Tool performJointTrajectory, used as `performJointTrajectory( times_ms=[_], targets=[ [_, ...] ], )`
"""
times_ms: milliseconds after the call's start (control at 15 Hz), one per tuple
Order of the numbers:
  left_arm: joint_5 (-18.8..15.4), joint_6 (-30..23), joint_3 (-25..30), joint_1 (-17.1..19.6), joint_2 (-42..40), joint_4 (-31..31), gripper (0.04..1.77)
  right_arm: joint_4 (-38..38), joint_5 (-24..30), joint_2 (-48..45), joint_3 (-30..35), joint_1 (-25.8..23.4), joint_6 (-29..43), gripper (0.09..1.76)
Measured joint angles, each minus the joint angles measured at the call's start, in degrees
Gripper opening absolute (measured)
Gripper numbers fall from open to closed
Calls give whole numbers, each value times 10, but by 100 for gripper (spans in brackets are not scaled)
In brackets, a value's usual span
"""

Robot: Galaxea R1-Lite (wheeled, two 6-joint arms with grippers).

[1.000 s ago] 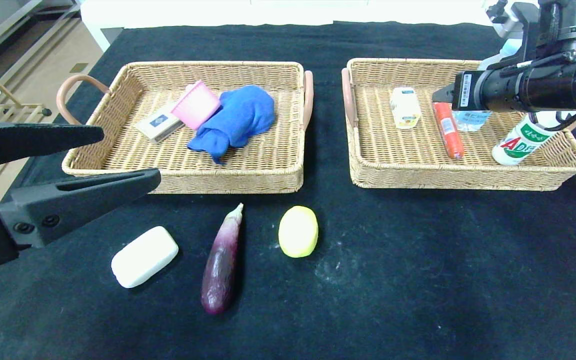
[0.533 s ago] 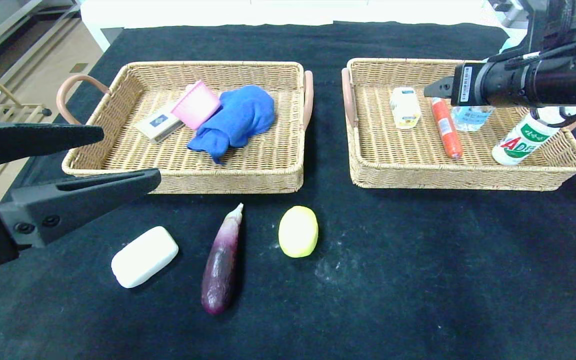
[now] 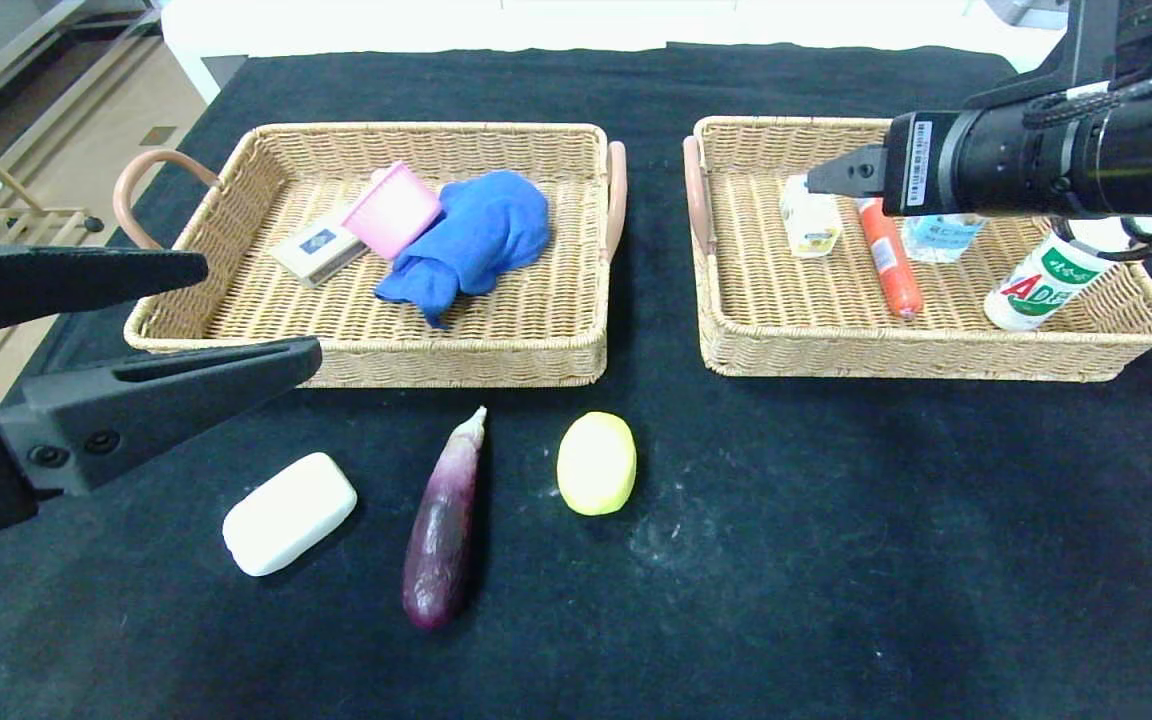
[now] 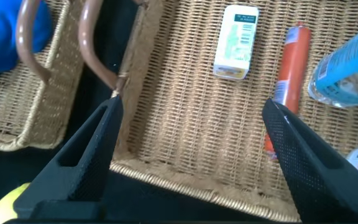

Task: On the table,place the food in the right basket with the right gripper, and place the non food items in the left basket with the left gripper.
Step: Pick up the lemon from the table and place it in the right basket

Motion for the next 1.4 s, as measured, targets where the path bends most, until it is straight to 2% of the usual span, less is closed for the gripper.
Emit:
performJointTrajectory(
  times_ms=[267,533,733,933,1400],
  targets=[
    [0,0,1,0,0,0,172,-8,-32,-15,39,60,7,167],
    [-1,0,1,0,0,0,172,-89,-80,-20,108,124,17,168],
    [-1,0,1,0,0,0,172,-105,-107,-19,145,172,25,169],
    [-1,0,1,-1,0,0,172,-107,-136,-6,157,210,47,170],
    [-1,0,1,-1,0,0,172,-115,-182,43,160,265,107,170]
  ],
)
